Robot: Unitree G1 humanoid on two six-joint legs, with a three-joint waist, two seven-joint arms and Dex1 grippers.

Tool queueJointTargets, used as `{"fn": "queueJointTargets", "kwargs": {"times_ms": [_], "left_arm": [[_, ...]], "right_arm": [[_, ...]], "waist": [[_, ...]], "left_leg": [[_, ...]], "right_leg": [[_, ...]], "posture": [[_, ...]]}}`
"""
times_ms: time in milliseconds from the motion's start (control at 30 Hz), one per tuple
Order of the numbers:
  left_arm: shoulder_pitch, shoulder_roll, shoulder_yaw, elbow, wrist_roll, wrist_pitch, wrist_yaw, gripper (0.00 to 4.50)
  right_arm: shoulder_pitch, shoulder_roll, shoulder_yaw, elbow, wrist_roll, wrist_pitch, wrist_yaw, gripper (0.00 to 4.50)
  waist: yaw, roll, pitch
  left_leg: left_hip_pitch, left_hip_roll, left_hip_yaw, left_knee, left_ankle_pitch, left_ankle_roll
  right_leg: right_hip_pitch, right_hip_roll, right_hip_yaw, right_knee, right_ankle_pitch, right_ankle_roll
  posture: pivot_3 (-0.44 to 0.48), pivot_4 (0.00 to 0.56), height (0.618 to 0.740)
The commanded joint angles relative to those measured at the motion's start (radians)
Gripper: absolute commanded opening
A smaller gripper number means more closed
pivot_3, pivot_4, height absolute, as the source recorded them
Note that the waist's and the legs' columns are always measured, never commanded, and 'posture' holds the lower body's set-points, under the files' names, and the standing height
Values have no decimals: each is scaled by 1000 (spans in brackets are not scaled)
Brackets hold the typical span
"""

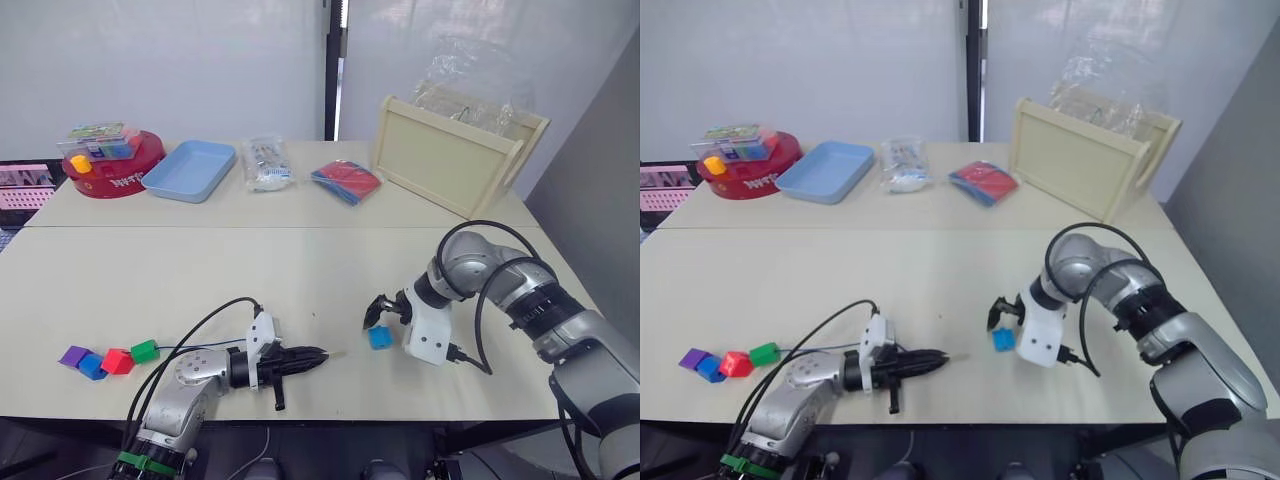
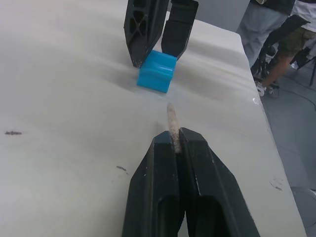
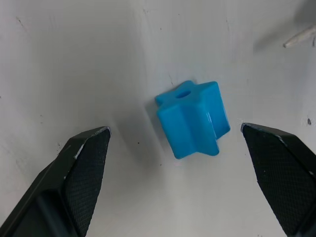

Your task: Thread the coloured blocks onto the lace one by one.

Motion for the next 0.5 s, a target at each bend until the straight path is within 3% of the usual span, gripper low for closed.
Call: {"fn": "queueJointTargets", "kwargs": {"times_ms": [33,67,133,400,500], "left_arm": [[13,5,14,-47,-11,-8,11,0],[15,6,14,-49,-12,-7,14,0],[16,6,14,-52,-12,-5,17,0],[12,7,12,-52,-14,-2,19,0],[0,5,11,-45,-18,2,14,0]], "right_arm": [[-13,15,22,11,-20,-32,-11,4474],[-13,18,27,14,-27,-36,-14,4474],[-14,20,31,19,-31,-44,-17,3962],[12,1,24,-11,23,74,24,1322],[99,-26,-49,-133,166,358,65,1309]], "waist": [[1,0,0],[1,0,0],[1,0,0],[1,0,0],[6,0,0]], "left_leg": [[1,0,0,0,0,0],[2,0,0,0,0,0],[7,0,0,-1,0,0],[11,0,0,-2,0,1],[10,0,0,-2,0,1]], "right_leg": [[1,0,0,0,0,0],[2,0,0,0,0,0],[7,0,0,-2,0,0],[11,0,0,-3,0,0],[12,0,0,-3,0,0]], "posture": [[0,150,740],[0,150,740],[0,150,740],[0,150,740],[0,150,740]]}}
